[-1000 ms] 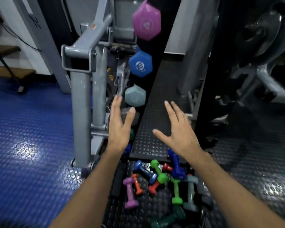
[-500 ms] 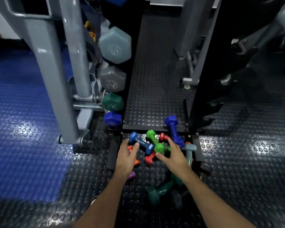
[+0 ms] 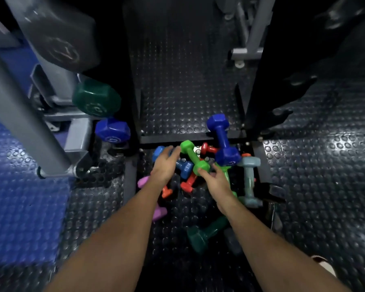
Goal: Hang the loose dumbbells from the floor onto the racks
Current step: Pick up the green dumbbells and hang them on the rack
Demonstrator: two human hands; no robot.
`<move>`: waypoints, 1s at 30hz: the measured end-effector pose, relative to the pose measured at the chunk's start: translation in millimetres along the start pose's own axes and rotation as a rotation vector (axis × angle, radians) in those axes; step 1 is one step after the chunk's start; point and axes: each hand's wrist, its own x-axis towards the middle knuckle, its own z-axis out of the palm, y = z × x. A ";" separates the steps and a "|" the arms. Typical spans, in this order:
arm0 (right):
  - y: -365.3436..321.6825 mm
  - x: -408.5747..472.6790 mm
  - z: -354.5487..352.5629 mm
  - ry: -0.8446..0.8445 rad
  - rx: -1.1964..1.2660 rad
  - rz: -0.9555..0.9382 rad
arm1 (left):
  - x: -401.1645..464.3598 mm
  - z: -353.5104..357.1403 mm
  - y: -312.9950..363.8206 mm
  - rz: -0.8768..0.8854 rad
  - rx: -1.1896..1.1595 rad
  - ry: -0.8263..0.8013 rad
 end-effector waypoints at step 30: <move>8.2 50.5 13.5 0.117 0.155 -0.011 | 88.1 29.1 9.9 -0.052 0.085 0.162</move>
